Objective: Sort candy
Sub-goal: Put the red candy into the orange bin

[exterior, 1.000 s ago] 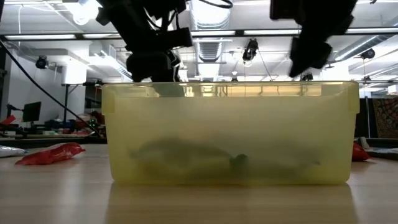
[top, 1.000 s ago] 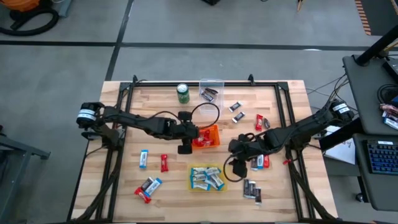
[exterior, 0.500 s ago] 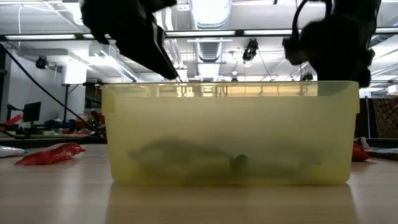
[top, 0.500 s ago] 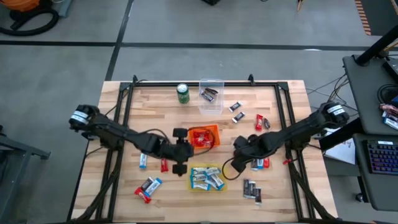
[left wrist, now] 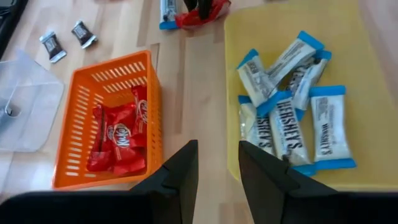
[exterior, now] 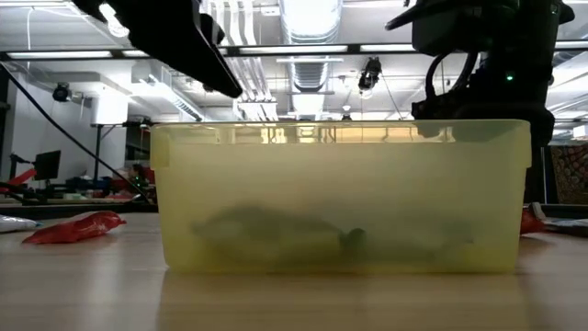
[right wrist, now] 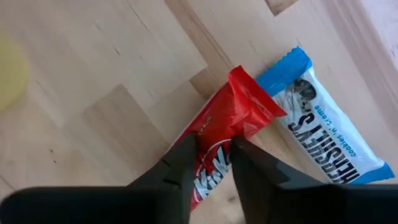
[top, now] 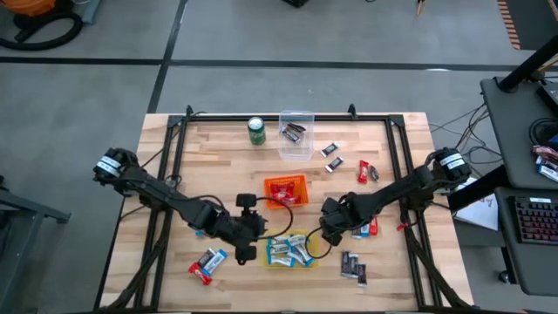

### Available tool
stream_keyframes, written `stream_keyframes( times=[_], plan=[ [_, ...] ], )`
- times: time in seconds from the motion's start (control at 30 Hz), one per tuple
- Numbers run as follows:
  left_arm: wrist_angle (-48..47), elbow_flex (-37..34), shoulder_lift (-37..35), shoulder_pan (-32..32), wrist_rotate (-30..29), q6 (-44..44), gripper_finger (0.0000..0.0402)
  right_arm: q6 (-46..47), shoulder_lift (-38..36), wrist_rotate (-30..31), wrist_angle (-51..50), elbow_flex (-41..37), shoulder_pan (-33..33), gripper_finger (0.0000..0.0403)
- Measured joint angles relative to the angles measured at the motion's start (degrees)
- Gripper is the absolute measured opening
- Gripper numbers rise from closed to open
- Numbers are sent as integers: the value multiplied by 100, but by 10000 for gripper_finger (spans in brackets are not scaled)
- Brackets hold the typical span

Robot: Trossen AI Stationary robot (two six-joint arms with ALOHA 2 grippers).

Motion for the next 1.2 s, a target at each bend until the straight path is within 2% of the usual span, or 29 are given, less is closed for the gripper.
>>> stream_keyframes(
  times=[0.17, 0.3, 0.47, 0.6, 0.8, 0.9, 1.07, 1.2],
  plan=[
    [-4, -1, -149, -202, -274, -259, 97, -324, -250, -45, -76, -26, -2, 18],
    [-1, -2, -325, -337, -463, -386, 97, -517, -685, 81, -66, -35, -13, 14],
    [-362, -16, -524, -507, -796, -421, 97, -908, -1228, 1121, 312, -35, -33, 13],
    [-534, -203, -770, -588, -966, -467, 97, -1905, -1391, 1754, 1360, -35, -165, 13],
    [-473, -730, -1337, -605, -1108, -974, 97, -4002, -1183, 1770, 3327, -48, -472, 13],
    [-445, -995, -1617, -609, -1271, -1382, 97, -4710, -925, 1764, 4065, -55, -580, 13],
    [-343, -1330, -1861, -611, -1368, -1806, 97, -4817, -537, 1757, 4516, -58, -820, 21],
    [-335, -1412, -1871, -611, -1419, -1909, 97, -4661, -365, 1759, 4524, -59, -969, 59]
  ],
)
